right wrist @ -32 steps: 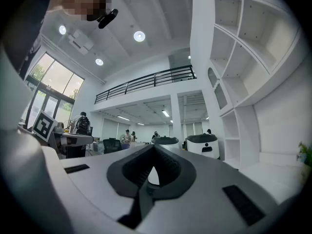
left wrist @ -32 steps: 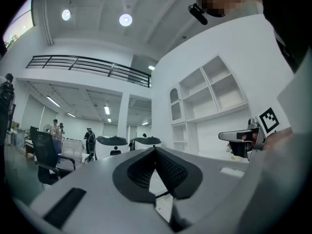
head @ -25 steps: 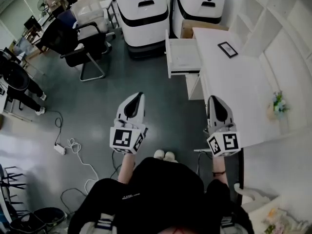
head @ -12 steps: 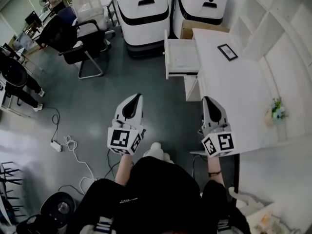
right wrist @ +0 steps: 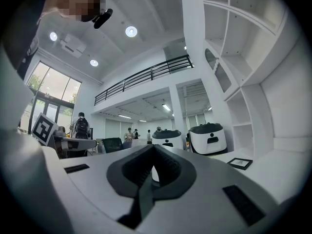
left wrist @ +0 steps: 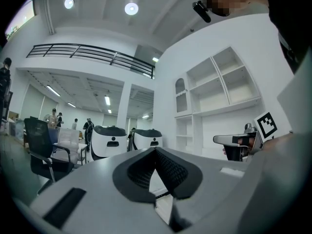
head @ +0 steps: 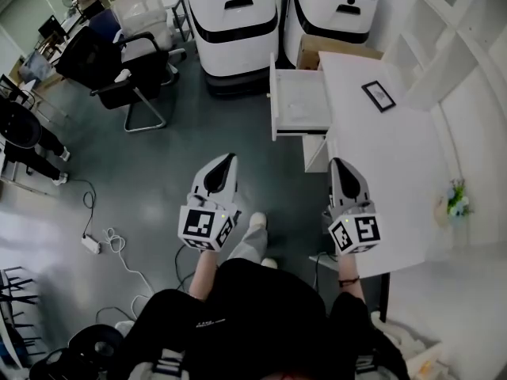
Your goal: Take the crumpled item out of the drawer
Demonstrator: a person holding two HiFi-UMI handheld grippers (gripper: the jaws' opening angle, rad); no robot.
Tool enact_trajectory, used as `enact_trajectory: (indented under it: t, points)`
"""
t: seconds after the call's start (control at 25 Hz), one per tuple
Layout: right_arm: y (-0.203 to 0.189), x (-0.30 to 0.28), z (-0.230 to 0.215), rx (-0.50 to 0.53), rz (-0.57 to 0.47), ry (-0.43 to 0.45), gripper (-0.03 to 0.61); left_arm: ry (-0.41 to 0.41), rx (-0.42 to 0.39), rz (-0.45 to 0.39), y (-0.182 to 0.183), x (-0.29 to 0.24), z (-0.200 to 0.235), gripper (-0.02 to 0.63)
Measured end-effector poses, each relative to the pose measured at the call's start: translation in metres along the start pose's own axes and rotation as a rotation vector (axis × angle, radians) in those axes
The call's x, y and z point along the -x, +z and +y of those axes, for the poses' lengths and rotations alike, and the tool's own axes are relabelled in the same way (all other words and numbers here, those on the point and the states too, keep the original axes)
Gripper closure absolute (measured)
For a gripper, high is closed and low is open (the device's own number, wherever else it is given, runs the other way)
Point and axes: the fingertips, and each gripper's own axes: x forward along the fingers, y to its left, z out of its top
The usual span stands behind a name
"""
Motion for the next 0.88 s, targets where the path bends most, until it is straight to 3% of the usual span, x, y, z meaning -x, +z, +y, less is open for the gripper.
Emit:
enact_trajectory:
  t: [0.16, 0.44, 0.88]
  points:
    - [-0.008, -0.048, -0.017, 0.003, 0.011, -0.011, 0.588, -0.017, 0.01, 0.003, -0.002, -0.048, 0.028, 0.617]
    - [-0.011, -0.122, -0.054, -0.039, 0.002, -0.112, 0.588, -0.081, 0.035, 0.019, -0.002, -0.123, 0.07, 0.617]
    - [-0.029, -0.201, -0.077, -0.02, 0.046, -0.133, 0.588, -0.167, 0.081, 0.101, -0.038, -0.205, 0.101, 0.617]
